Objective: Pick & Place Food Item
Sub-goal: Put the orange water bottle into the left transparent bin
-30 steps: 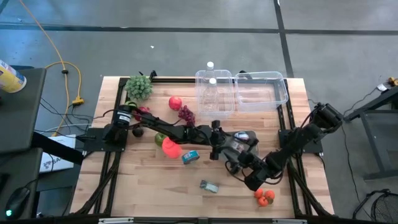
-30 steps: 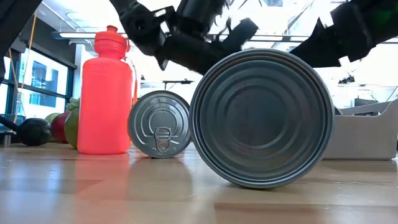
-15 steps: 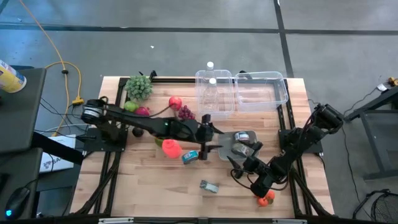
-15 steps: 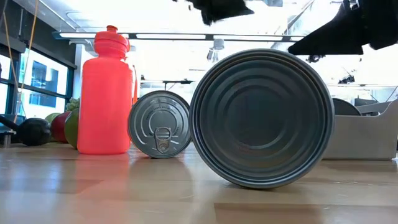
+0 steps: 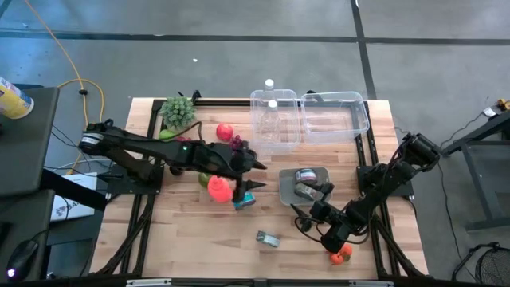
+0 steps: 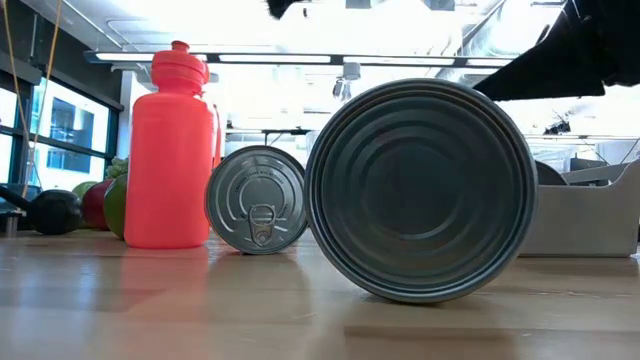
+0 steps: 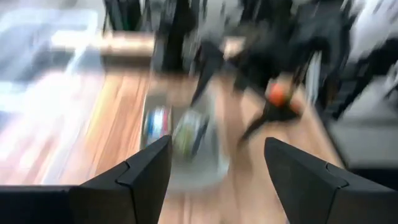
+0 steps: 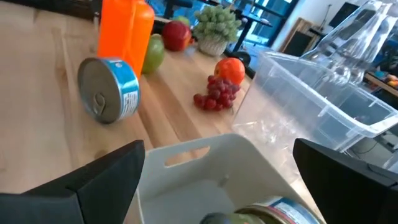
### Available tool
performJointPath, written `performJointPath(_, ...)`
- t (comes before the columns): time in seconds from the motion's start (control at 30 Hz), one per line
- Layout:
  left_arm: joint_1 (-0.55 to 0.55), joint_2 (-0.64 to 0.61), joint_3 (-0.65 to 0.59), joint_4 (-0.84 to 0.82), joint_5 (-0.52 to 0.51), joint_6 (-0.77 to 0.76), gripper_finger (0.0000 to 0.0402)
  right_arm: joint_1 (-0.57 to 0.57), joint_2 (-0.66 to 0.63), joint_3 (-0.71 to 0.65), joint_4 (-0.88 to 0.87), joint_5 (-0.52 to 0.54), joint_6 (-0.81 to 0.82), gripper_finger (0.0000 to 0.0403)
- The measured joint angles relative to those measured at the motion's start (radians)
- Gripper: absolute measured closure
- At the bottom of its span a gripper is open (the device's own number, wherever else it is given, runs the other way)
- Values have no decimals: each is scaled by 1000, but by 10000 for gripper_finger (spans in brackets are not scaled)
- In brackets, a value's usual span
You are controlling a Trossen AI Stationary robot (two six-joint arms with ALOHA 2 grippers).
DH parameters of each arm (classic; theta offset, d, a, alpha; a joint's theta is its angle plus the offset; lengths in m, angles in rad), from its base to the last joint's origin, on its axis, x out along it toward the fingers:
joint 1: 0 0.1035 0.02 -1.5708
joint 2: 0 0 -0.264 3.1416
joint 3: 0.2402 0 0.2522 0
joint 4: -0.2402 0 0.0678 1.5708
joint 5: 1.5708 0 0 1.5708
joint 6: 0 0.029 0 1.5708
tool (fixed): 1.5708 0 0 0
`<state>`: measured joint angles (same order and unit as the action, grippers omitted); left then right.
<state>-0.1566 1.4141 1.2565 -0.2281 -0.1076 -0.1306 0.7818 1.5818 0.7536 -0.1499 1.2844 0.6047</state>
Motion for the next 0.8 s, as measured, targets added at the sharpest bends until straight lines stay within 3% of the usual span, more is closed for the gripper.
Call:
performJointPath(0.2,-61,-57,0,-149,-77,-47,156,6,0,0,-1,41,0,5)
performJointPath(0.37,-181,-128,0,-275,-261,-45,156,6,0,0,3,43,1,5)
performJointPath(0.67,-417,-177,-20,-515,-671,-364,156,6,0,0,5,44,4,5)
performJointPath(0.8,-513,-177,-67,-602,-783,-545,156,6,0,0,11,46,4,5)
